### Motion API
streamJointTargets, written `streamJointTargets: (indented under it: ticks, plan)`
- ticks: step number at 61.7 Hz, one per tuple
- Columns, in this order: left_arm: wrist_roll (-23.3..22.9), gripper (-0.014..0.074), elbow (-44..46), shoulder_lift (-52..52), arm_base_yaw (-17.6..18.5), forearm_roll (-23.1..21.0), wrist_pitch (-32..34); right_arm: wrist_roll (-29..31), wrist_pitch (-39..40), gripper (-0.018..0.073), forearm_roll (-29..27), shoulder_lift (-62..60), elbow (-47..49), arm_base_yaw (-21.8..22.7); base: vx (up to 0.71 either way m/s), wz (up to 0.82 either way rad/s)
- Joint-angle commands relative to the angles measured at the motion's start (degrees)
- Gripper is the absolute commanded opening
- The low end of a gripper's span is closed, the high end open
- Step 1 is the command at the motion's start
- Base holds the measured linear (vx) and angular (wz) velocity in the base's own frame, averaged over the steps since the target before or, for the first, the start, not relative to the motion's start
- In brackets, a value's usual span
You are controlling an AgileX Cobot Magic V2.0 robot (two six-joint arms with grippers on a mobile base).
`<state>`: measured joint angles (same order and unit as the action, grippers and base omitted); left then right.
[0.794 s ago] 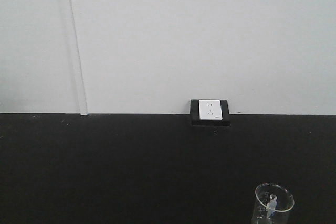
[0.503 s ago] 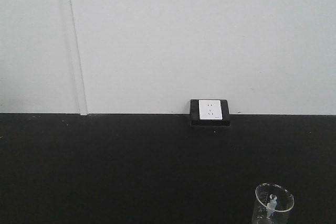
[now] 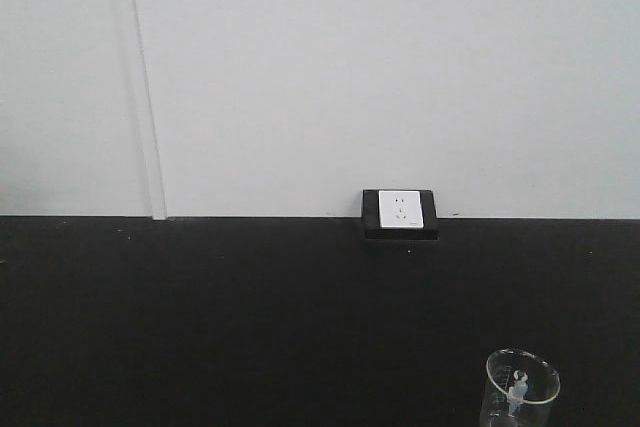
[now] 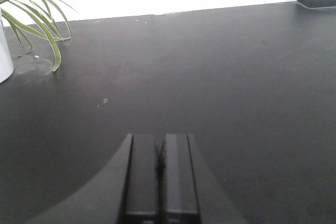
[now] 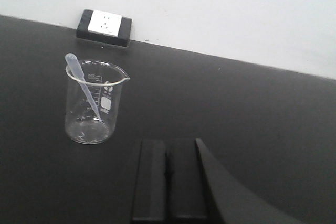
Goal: Grab transparent chemical and place on left bench
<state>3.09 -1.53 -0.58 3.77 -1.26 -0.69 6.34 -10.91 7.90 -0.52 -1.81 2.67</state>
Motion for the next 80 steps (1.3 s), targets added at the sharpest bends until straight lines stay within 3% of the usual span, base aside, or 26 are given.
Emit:
streamJointTargets:
  ticks: [1, 22, 34, 39, 46, 61, 70, 80]
  plan:
    - [-0.4, -0.0003, -0.9, -1.1, 0.1, 0.0, 4.5, 1.2, 4.5, -0.0008, 1.6, 0.2, -0.3, 0.3, 0.0, 0.0]
    - [-0.4, -0.0003, -0.9, -1.1, 0.1, 0.0, 4.5, 0.9, 7.7, -0.0008, -0.1, 0.2, -0.3, 0.3, 0.0, 0.0]
    - [-0.4, -0.0003, -0.9, -1.1, 0.1, 0.0, 4.5, 0.7, 20.1, -0.0008, -0.4, 0.2, -0.3, 0.3, 0.0, 0.0]
    - [-0.4, -0.0003, -0.9, -1.1, 0.1, 0.0, 4.5, -2.6, 24.4, -0.0008, -0.8, 0.2, 0.6, 0.3, 0.0, 0.0]
    - [-0.4, -0.0003, -0.9, -1.1, 0.1, 0.0, 4.5, -7.2, 18.3, -0.0008, -0.9, 1.9, 6.6, 0.3, 0.0, 0.0]
    - [-0.4, -0.0003, -0.9, -1.1, 0.1, 0.0, 4.5, -7.5, 6.5, -0.0003, -0.9, 16.3, 21.7, 0.3, 0.0, 0.0]
    - [-0.4, -0.0003, -0.9, -1.1, 0.1, 0.0, 4.5, -7.6, 6.5, 0.001, -0.6, 25.6, 24.5, 0.3, 0.0, 0.0]
    - [-0.4, -0.0003, -0.9, -1.1, 0.1, 0.0, 4.5, -7.9, 11.6, 0.006, -0.6, 35.3, 24.8, 0.3, 0.0, 0.0]
